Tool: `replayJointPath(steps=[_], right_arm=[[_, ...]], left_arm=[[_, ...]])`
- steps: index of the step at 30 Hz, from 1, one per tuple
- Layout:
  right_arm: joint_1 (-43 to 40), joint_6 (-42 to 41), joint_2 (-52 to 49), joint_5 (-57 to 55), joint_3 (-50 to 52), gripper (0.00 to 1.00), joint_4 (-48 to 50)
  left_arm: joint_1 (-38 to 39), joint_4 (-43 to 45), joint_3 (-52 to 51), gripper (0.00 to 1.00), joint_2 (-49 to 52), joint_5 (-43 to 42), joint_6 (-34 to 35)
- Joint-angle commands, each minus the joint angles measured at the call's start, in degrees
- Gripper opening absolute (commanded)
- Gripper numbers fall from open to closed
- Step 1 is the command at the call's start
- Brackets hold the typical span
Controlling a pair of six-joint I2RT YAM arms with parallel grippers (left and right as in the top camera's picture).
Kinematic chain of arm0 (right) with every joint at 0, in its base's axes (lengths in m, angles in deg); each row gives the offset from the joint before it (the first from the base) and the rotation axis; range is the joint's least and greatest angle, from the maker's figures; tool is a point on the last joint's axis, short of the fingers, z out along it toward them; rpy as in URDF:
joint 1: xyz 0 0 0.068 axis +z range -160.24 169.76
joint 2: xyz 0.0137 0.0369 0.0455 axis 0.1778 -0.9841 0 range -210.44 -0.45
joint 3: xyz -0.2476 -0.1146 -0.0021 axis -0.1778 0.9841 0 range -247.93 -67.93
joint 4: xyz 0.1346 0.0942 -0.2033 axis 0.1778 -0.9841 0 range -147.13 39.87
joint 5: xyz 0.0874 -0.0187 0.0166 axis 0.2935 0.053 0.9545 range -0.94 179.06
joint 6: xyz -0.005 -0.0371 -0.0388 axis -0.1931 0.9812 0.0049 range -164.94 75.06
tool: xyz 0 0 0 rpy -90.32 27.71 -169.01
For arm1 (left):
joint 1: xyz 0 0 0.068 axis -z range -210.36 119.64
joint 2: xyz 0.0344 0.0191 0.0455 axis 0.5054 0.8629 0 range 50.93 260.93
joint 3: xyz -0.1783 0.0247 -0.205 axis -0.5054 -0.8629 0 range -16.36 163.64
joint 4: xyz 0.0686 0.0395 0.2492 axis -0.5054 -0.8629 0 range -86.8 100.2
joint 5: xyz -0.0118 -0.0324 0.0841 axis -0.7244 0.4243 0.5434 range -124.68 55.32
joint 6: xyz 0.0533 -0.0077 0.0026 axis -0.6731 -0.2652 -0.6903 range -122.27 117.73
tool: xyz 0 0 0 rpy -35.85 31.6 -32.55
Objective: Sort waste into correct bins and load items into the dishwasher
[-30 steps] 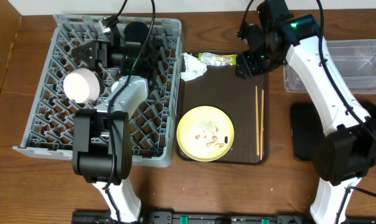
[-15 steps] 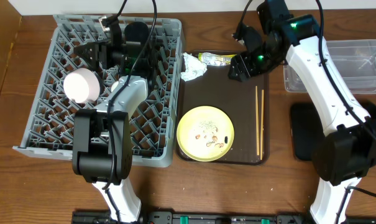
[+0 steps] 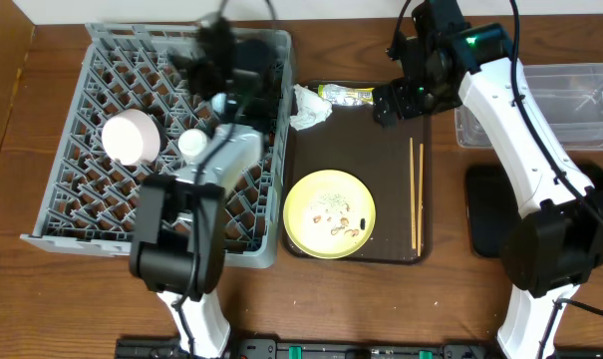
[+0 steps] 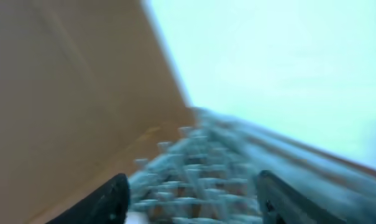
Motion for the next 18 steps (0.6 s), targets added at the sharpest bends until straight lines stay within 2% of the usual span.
replayJointPath(steps=[1,3,5,6,7,9,11,15,16,17,18], right_arm=[[-0.2,-1.1,0.9,-0.9,0.2,0.99,-0.5],[-1.0,-2.0,0.9,0.4,0.2,0.99,-1.2],[-2.0,-2.0,1.0,2.5,0.1,0.99,-1.7],[-2.8,-2.0,1.0,3.7,0.2,0.99,-2.0],[-3.9,-2.0,1.0,5.5,0.1,0.99,-2.1],[-6.0,-2.0,1.0,9.7,0.2,0.99,-2.0],[-8.3,-2.0,1.0,13.1,0.2,0.99,-1.9],[-10.2,-2.0,1.0,13.1,0.1,0.99,-2.0],[-10.4,-2.0,1.0,13.2,0.1,0.99,-2.0],[-10.6,-2.0,1.0,14.1,0.1,0.99,-2.0],[-10.6,-2.0,1.0,15.1,0.1,0.99,-2.0]], left_arm=[[4.2,0.1,0.2,0.71,0.2,-7.9,4.4],[5.0,-0.7,0.1,0.72,0.0,-7.9,4.9],[4.8,-5.9,0.1,0.72,-1.1,-8.7,9.0],[4.4,-11.2,0.1,0.73,-2.2,-11.0,12.0],[3.9,-16.7,0.1,0.85,-3.4,-14.3,15.1],[2.3,-26.9,0.1,0.87,-6.2,-23.6,21.8],[-0.4,-31.9,0.1,0.88,-10.8,-36.8,27.5],[-3.9,-32.0,0.1,0.89,-18.0,-52.6,27.9],[-4.6,-32.6,0.1,0.92,-19.8,-55.6,27.9],[-5.7,-36.7,0.1,0.99,-23.5,-61.1,27.9],[-6.2,-39.8,0.1,0.98,-25.4,-62.9,27.9]])
